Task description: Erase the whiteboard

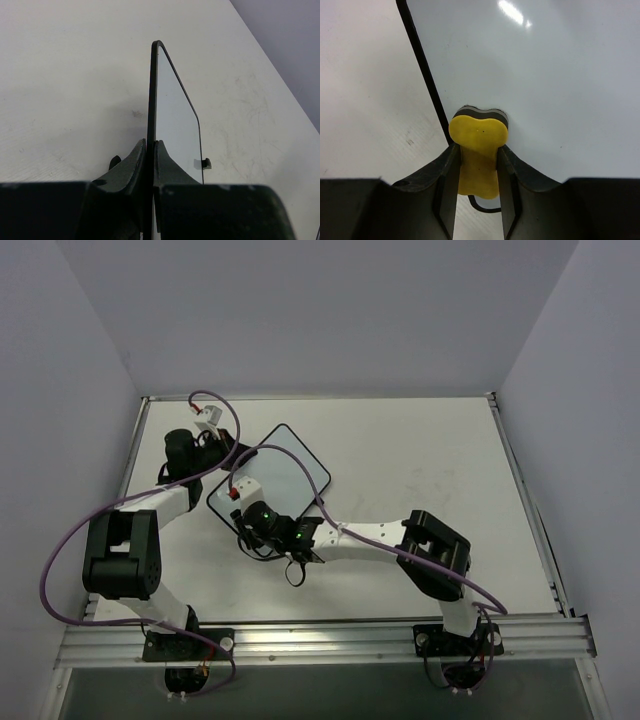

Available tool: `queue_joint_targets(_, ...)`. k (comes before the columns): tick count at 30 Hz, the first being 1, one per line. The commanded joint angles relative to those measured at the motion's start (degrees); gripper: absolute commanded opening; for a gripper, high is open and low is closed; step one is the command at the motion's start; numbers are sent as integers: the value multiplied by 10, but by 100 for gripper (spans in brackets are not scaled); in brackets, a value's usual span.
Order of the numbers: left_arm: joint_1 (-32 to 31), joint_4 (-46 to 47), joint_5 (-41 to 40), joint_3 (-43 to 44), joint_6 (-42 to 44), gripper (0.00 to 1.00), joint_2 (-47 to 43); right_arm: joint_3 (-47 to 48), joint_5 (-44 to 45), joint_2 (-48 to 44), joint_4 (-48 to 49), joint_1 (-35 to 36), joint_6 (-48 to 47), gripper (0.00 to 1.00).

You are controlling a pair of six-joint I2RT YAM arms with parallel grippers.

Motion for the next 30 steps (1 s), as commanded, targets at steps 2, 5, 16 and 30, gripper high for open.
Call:
queue_joint_targets(2,-21,-8,2,19,9,2,-4,-41,-1,-11,-43,6,7,0)
queue_joint_targets(5,-21,-9,2,19,10,2,-5,-55,2,-18,-41,6,10,0)
queue_joint_targets(16,-22,-10,1,19,11,2,-4,-78,43,-20,-35,-4,39,0)
queue_joint_targets(30,-26,-19,7,24,19,2,2,-77,47,-22,-46,-88,99,0)
